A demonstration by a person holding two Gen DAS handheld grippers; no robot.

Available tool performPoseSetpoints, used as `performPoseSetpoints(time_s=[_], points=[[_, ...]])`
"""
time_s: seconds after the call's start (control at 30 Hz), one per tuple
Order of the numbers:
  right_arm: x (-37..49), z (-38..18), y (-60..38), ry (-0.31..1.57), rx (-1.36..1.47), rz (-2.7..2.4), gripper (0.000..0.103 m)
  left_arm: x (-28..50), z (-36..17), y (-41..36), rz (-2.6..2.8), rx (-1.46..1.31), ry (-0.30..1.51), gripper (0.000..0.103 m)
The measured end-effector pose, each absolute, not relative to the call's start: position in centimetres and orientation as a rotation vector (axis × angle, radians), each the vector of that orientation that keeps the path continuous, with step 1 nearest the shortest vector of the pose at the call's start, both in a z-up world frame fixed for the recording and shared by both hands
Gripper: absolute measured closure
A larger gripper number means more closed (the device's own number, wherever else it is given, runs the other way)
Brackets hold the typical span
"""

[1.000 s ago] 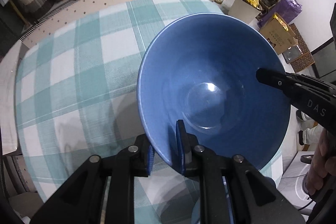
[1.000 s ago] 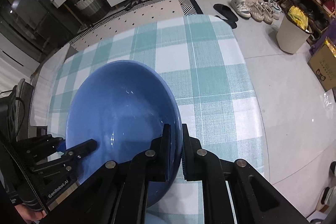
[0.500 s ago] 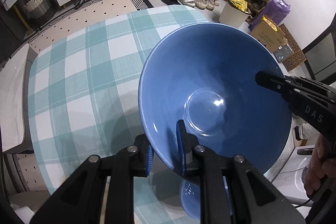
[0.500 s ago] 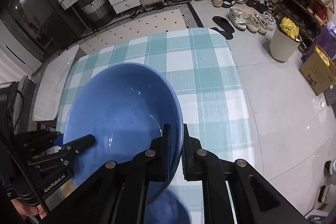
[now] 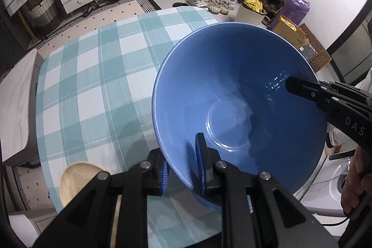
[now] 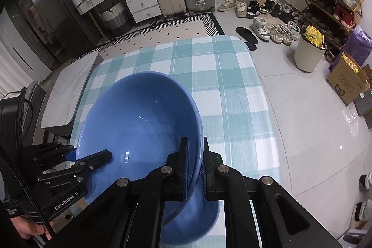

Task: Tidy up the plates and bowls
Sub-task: 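Lift the last blue bowl with both tools and carry it toward the cream plates, then lower the blue bowl onto the table and open both tools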

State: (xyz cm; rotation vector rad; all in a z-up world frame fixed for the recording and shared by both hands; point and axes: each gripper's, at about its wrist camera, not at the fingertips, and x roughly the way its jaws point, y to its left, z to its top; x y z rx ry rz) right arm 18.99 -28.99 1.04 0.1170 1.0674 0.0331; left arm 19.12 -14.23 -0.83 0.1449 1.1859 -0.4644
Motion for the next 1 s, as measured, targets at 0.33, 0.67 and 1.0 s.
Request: performPoseSetpoints(time_s=[0.33,0.67,1.0], points=[[15.5,-2.1,-29.0,1.087,0.103,0.026,0.094,15.7,-3.5,-14.1,-0.485,0.144,1.204,0.086],[14.1,-6.0,-29.6,1.102,0.104,0.016,0.094,13.9,-7.7,-15.4,-0.467,0.217,1.216,0.084],[13.4,-7.9,-29.3,1.097,0.055,0.017,0.094,13.1,-9.6,-15.9,-0.454,0.282,1.21,0.081]])
